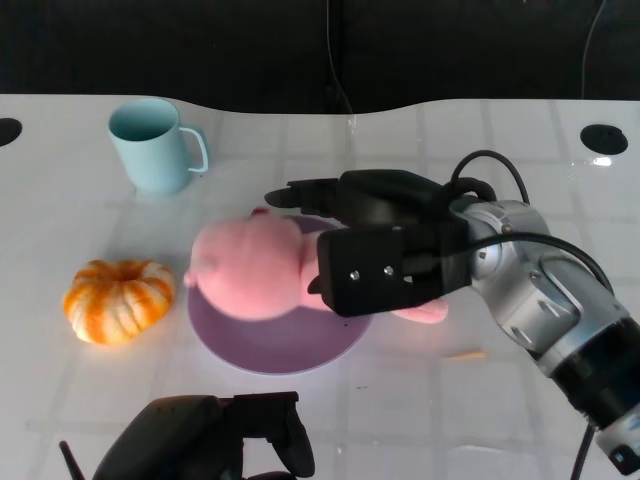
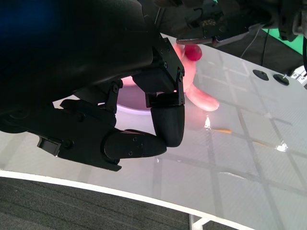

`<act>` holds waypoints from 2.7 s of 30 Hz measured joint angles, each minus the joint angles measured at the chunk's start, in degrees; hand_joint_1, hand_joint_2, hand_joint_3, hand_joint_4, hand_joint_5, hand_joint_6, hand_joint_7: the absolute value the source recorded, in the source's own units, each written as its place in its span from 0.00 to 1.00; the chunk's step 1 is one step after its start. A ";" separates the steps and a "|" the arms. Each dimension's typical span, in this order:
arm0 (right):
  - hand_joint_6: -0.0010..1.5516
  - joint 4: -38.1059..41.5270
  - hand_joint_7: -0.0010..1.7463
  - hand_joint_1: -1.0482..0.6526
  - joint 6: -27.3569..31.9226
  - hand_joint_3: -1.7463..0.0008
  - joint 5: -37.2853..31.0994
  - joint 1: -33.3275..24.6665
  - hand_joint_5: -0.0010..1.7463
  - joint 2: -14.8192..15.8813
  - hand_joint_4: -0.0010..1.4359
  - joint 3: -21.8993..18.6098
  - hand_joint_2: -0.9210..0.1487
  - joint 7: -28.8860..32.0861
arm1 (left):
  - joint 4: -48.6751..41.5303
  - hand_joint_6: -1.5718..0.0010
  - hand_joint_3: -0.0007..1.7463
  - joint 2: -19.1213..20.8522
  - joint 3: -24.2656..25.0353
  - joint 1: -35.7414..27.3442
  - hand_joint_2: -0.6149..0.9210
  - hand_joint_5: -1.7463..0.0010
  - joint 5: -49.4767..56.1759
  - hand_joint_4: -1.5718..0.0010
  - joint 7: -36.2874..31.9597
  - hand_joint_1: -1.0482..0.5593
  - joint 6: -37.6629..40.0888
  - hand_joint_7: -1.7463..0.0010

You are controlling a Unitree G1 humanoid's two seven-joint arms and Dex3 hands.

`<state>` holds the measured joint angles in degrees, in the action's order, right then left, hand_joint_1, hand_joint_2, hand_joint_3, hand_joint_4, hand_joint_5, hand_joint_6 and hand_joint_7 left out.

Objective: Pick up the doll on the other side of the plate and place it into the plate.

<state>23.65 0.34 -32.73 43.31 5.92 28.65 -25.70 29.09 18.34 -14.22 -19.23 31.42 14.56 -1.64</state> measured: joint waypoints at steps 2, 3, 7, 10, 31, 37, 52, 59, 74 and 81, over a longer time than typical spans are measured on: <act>0.08 -1.71 0.00 0.17 0.09 0.90 0.14 -0.89 0.16 0.84 0.09 -0.24 0.00 -0.69 | 0.00 0.59 0.21 -0.01 -0.03 0.03 1.00 0.07 0.00 0.60 0.00 0.46 0.03 0.30; 0.08 -2.76 0.00 0.16 0.11 0.90 0.19 -1.45 0.16 1.32 0.10 -0.39 0.00 -0.83 | 0.00 0.59 0.21 -0.01 -0.07 0.07 1.00 0.08 0.00 0.60 0.01 0.46 0.10 0.31; 0.11 -9.11 0.02 0.17 -0.79 0.88 0.56 -4.85 0.19 4.12 0.15 -1.49 0.00 -0.68 | 0.10 0.59 0.22 0.00 -0.53 0.22 1.00 0.08 0.18 0.60 0.03 0.46 0.33 0.31; 0.17 -15.61 0.04 0.21 -1.40 0.88 0.53 -8.68 0.23 6.58 0.23 -3.24 0.00 0.07 | 0.36 0.59 0.22 0.00 -0.74 0.35 1.00 0.08 0.23 0.60 0.05 0.45 0.36 0.31; 0.62 -38.79 0.23 0.54 -10.66 0.95 11.15 -39.94 0.59 13.51 0.64 -21.21 0.02 9.29 | 1.22 0.58 0.21 0.06 -1.16 0.66 1.00 0.08 1.04 0.59 0.77 0.45 1.50 0.30; 0.63 -41.90 0.45 0.65 -10.31 0.36 12.41 -46.47 0.90 14.19 0.58 -23.76 0.48 9.34 | 1.06 0.59 0.22 0.24 -0.97 0.73 1.00 0.09 0.85 0.59 0.77 0.45 1.01 0.31; 0.56 -45.91 0.76 0.67 -8.60 0.23 8.68 -53.22 0.98 17.05 0.63 -25.82 0.58 10.85 | 0.36 0.58 0.21 1.24 0.82 0.13 1.00 0.07 -0.50 0.59 0.75 0.45 -0.99 0.30; 0.56 -43.06 0.77 0.66 -8.82 0.30 3.90 -53.20 1.00 17.21 0.64 -24.88 0.59 12.65 | -0.57 0.58 0.20 1.28 0.87 -0.06 1.00 0.07 -0.50 0.59 0.36 0.46 -2.10 0.30; 0.56 -40.03 0.78 0.66 -11.25 0.37 2.32 -53.05 1.00 16.96 0.65 -23.12 0.53 15.62 | -3.08 0.55 0.17 1.27 1.74 -0.76 1.00 0.11 -0.83 0.57 -0.57 0.47 -4.56 0.36; 0.57 -39.55 0.76 0.65 -11.27 0.36 1.65 -52.93 1.00 16.03 0.64 -22.20 0.55 16.28 | -4.55 0.55 0.17 1.45 2.94 -0.72 1.00 0.11 -1.76 0.57 -0.61 0.48 -6.65 0.34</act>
<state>-15.90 -10.92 -31.09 -9.62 21.94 6.46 -9.42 24.54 19.79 -11.28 -19.95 29.66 13.95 -8.28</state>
